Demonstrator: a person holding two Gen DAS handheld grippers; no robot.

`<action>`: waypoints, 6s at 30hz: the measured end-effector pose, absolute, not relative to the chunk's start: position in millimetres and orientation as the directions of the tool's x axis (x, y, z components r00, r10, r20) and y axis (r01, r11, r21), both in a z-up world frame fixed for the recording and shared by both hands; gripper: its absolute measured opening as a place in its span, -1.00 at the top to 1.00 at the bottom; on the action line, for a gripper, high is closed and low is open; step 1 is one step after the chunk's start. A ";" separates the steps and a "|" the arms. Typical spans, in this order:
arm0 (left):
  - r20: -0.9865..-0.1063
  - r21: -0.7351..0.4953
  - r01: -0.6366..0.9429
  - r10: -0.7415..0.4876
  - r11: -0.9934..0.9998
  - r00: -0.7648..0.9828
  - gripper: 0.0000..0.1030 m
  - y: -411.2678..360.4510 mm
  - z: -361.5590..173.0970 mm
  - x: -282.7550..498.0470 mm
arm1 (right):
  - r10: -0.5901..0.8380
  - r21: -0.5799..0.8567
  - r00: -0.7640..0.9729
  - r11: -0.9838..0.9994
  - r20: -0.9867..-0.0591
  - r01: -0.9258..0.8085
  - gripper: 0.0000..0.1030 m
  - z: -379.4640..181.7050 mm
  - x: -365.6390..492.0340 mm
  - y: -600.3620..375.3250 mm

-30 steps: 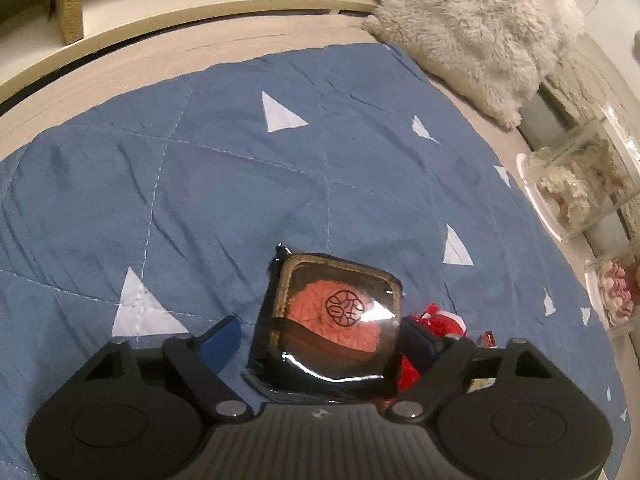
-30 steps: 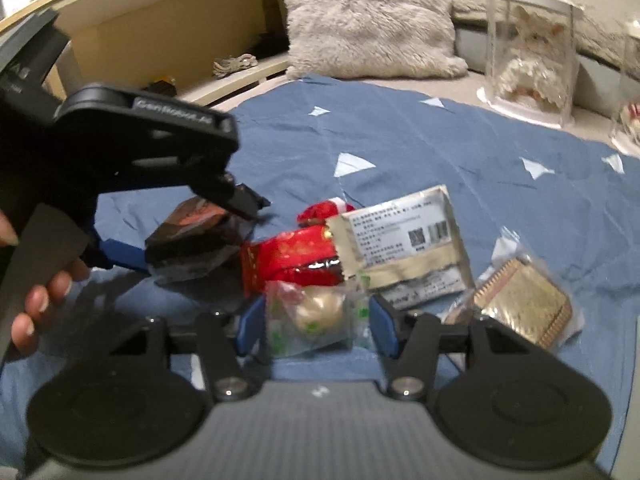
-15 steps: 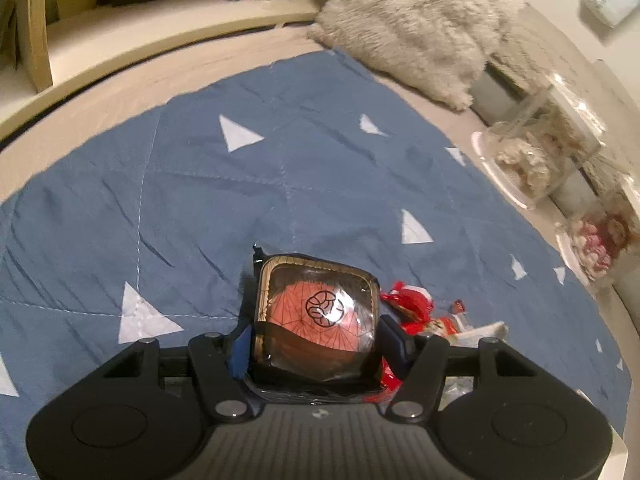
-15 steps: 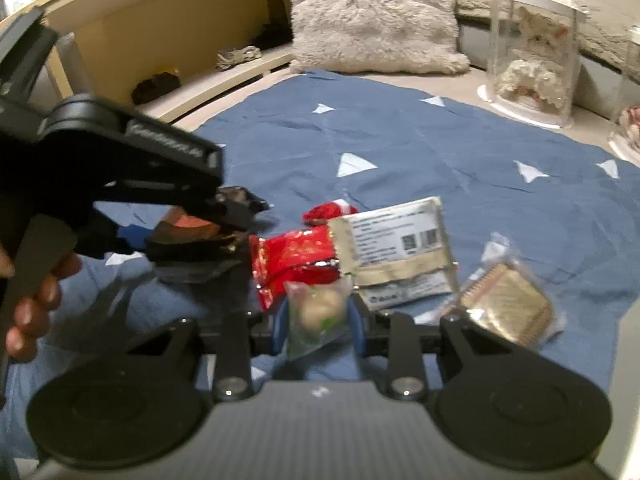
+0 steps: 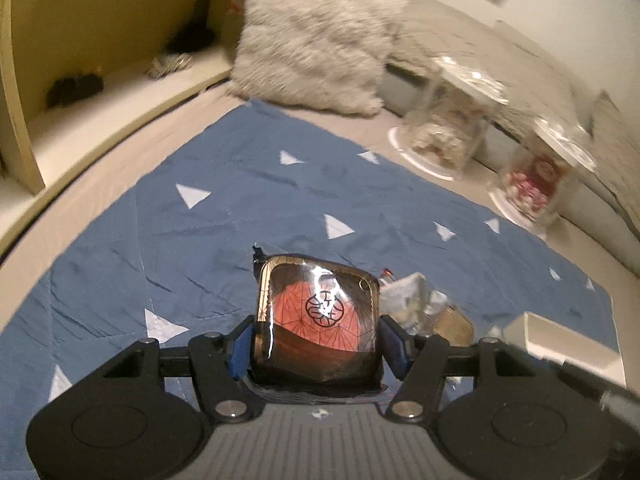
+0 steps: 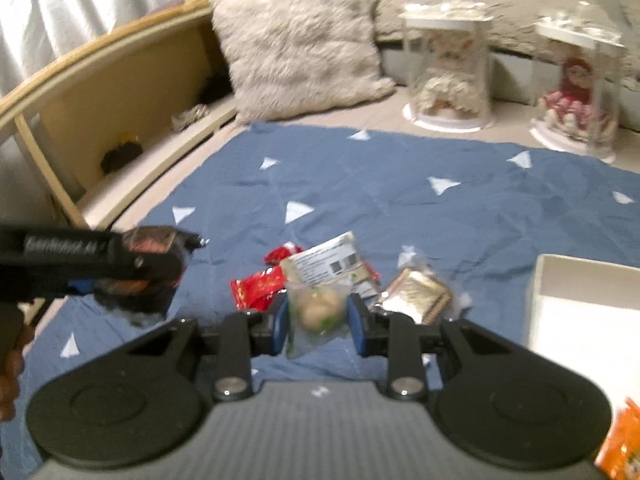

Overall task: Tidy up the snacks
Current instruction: 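Carry the dark packet and clear packet with both tools over the white tray, then open the left tool to drop the dark packet while the right tool releases the clear packet, then move both tools back from the tray toward the remaining snacks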

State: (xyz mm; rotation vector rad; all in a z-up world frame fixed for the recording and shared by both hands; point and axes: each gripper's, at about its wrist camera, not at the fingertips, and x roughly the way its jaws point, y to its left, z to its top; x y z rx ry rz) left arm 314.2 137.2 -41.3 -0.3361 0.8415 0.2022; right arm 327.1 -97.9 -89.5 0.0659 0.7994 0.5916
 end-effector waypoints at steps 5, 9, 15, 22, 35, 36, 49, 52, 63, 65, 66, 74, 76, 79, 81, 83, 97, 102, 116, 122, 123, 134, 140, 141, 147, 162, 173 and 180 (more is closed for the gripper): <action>-0.751 -0.150 -0.230 0.041 0.962 0.659 -0.25 117.0 -26.2 296.6 | 0.495 0.251 0.584 0.857 -0.644 -0.450 0.30 -70.6 311.4 -113.1; -0.741 -0.100 -0.197 0.060 0.975 0.669 -0.25 104.8 -19.0 284.3 | 0.479 0.246 0.607 0.869 -0.634 -0.429 0.30 -55.5 298.3 -125.2; -0.728 -0.086 -0.159 0.047 0.983 0.684 -0.25 89.2 -10.7 272.1 | 0.450 0.224 0.639 0.886 -0.625 -0.405 0.30 -37.6 277.8 -139.8; -0.715 -0.085 -0.124 0.026 0.989 0.699 -0.25 71.1 -4.3 264.6 | 0.385 0.198 0.677 0.919 -0.628 -0.339 0.30 -29.7 262.5 -159.7; -0.684 -0.154 0.032 -0.130 0.988 0.718 -0.25 0.6 -3.3 279.6 | 0.271 0.169 0.732 0.963 -0.625 -0.211 0.30 -21.4 248.6 -239.6; -0.682 -0.162 0.045 -0.145 0.986 0.717 -0.25 -6.2 -4.3 281.5 | 0.258 0.169 0.734 0.966 -0.628 -0.196 0.30 -21.9 248.3 -249.2; -0.694 -0.258 0.185 -0.315 0.948 0.648 -0.25 -103.6 -26.4 304.3 | 0.142 0.174 0.729 0.984 -0.669 -0.032 0.30 -39.5 236.8 -351.2; -0.706 -0.276 0.211 -0.347 0.938 0.618 -0.25 -124.9 -35.1 307.3 | 0.124 0.175 0.721 0.984 -0.682 -0.004 0.29 -44.0 236.0 -369.1; -0.732 -0.399 0.290 -0.493 0.870 0.471 -0.25 -191.5 -80.7 326.6 | 0.074 0.201 0.677 0.973 -0.733 0.111 0.29 -72.4 254.8 -413.9; -0.731 -0.431 0.295 -0.521 0.853 0.440 -0.25 -200.4 -91.1 331.0 | 0.066 0.207 0.673 0.970 -0.737 0.131 0.29 -76.0 257.6 -421.2; -0.730 -0.445 0.296 -0.534 0.845 0.428 -0.25 -204.2 -96.2 333.3 | 0.063 0.212 0.670 0.967 -0.739 0.142 0.29 -78.6 260.0 -426.3; -0.717 -0.538 0.242 -0.589 0.807 0.373 -0.25 -215.4 -132.6 354.6 | 0.060 0.225 0.642 0.958 -0.764 0.178 0.29 -91.4 275.3 -433.9; -0.719 -0.532 0.246 -0.586 0.810 0.374 -0.25 -218.0 -135.4 356.6 | 0.061 0.224 0.635 0.958 -0.770 0.179 0.29 -94.6 279.9 -433.3; -0.735 -0.479 0.278 -0.554 0.832 0.391 -0.26 -224.0 -138.6 358.6 | 0.060 0.218 0.623 0.959 -0.780 0.180 0.29 -96.3 285.1 -429.8; -0.750 -0.444 0.293 -0.530 0.847 0.397 -0.26 -225.9 -140.9 359.7 | 0.059 0.216 0.615 0.959 -0.786 0.184 0.29 -99.3 289.4 -428.9; -0.765 -0.406 0.309 -0.505 0.860 0.400 -0.28 -227.4 -145.4 361.0 | 0.061 0.219 0.612 0.957 -0.789 0.188 0.29 -100.0 291.0 -428.5; -0.812 -0.270 0.426 -0.442 0.863 0.381 -0.72 -224.9 -124.3 352.6 | 0.096 0.239 0.521 0.947 -0.848 0.214 0.27 -108.6 295.0 -423.7; -0.823 -0.189 0.486 -0.408 0.853 0.396 -0.76 -221.3 -113.4 342.7 | 0.124 0.271 0.502 0.934 -0.856 0.231 0.22 -106.6 289.0 -425.1; -0.815 -0.243 0.420 -0.419 0.874 0.400 -0.78 -198.4 -95.9 331.3 | 0.125 0.257 0.475 0.940 -0.871 0.224 -0.22 -92.8 265.8 -421.9; -0.819 -0.234 0.425 -0.413 0.875 0.399 -0.79 -194.9 -89.2 322.4 | 0.116 0.244 0.472 0.945 -0.874 0.219 -0.25 -86.5 255.9 -423.0; -0.819 -0.234 0.424 -0.412 0.875 0.399 -0.79 -193.9 -88.3 321.1 | 0.115 0.241 0.473 0.946 -0.873 0.215 -0.25 -85.1 253.8 -423.0; -0.814 -0.237 0.376 -0.395 0.896 0.426 -1.00 -166.3 -77.8 308.2 | 0.080 0.191 0.512 0.967 -0.855 0.168 -0.58 -72.7 230.6 -419.3; -0.811 -0.225 0.325 -0.361 0.919 0.460 -1.00 -140.0 -71.6 307.8 | 0.046 0.146 0.542 0.979 -0.839 0.142 -0.99 -71.0 225.3 -413.1; -0.813 -0.222 0.317 -0.355 0.922 0.462 -1.00 -135.0 -71.1 307.8 | 0.043 0.142 0.543 0.980 -0.838 0.142 -0.99 -71.2 225.4 -412.7; -0.817 -0.211 0.281 -0.327 0.936 0.475 -1.00 -109.1 -69.1 307.1 | 0.039 0.136 0.557 0.982 -0.830 0.133 -0.99 -70.6 224.0 -406.3; -0.810 -0.182 0.160 -0.241 0.970 0.535 -1.00 -18.6 -59.1 311.3 | 0.075 0.111 0.587 0.993 -0.806 0.026 -0.99 -70.6 245.6 -341.3; -0.787 -0.171 0.024 -0.151 0.985 0.598 -1.00 72.6 -54.2 319.4 | 0.137 0.148 0.626 0.988 -0.768 -0.035 -0.99 -63.0 263.7 -276.2; -0.776 -0.146 -0.036 -0.092 0.989 0.624 -1.00 116.7 -61.4 330.9 | 0.221 0.234 0.649 0.970 -0.728 -0.068 -0.99 -56.6 280.8 -235.6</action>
